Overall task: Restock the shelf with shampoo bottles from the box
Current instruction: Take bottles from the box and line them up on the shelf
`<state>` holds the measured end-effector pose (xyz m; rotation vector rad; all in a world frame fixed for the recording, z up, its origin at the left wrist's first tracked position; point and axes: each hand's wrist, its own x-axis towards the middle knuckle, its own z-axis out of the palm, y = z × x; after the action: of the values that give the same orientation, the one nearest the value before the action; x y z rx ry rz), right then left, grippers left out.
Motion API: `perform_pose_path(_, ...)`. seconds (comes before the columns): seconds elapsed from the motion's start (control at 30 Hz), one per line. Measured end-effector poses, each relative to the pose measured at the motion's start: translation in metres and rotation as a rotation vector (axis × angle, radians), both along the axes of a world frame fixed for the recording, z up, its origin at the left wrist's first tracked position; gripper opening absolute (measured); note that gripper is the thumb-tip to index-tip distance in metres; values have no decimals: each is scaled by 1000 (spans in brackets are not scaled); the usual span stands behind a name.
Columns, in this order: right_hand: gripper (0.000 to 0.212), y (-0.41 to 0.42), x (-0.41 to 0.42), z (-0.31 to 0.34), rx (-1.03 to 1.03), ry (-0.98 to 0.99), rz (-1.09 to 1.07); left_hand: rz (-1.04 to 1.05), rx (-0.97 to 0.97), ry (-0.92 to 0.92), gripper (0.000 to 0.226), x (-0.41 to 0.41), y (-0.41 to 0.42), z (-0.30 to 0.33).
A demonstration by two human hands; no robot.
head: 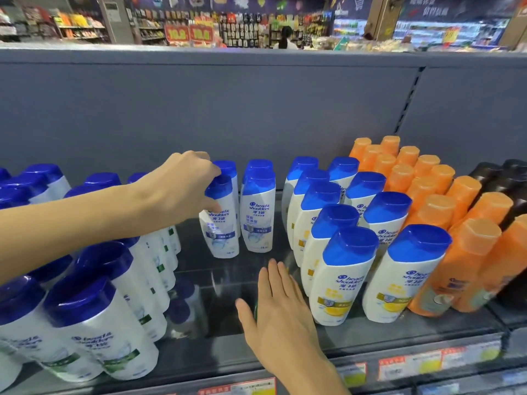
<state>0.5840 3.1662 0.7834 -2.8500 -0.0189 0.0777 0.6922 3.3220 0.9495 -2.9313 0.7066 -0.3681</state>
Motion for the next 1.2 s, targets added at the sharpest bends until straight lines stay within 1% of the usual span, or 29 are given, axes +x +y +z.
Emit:
perform_pose_path(0.07,82,1,0,-3,10,-20,-19,13,-31,-19,37,1,-1,-4)
perform_pose_path(0.17,82,1,-1,-1,-3,-47,-36,-8,-35,-32,47,2,-5,-6)
perform_pose_path(0.3,82,-1,-1,-1,-25,-51,-43,-18,-42,-33,46,4,-8,-5)
perform_pose_path(0.4,82,-2,-2,-3,-40,-52,-22,8,-1,-40,48,5,-10,-4)
perform_pose_path(0.5,82,0,-3,1,-11,0,-12,0,23,-45,49,4,-11,-6)
perform_pose_path(0.6,71,-2,-3,-1,-23,-64,-7,-7,89,-70,51,0,-12,-7)
perform_pose_path(0.63,70,-1,-3,5,-6,-59,-7,-13,125,-87,53,-2,-12,-6)
perform_pose_path(0.7,72,-2,-4,12,-16,-54,87,9,172,-117,60,-10,-14,0)
perform_pose_path(0.73,74,-3,-4,10,-7,-28,112,30,173,-128,62,-17,-15,5)
perform_pose_path(0.77,76,-3,-4,9,4,-52,115,45,158,-140,64,-26,-16,10)
perform_pose_path(0.8,77,-5,-5,7,-25,-115,113,53,137,-145,66,-37,-18,14)
perform_pose_path(0.87,76,-3,-8,14,16,-158,98,62,88,-122,69,-66,-24,19)
perform_pose_path(0.93,77,-4,-10,14,37,-100,219,67,44,-122,69,-101,-31,16)
perform_pose_path(1.03,83,-7,-24,29,98,-189,314,104,29,-171,70,-153,-36,0)
perform_pose_path(1.07,83,-6,-32,32,110,-185,345,136,8,-167,70,-169,-34,-7)
perform_pose_path(1.13,83,-2,-52,34,148,-202,414,203,-40,-148,67,-203,-31,-24)
perform_pose_path(1.2,76,1,-81,36,183,-249,458,283,-72,-104,66,-238,-26,-41)
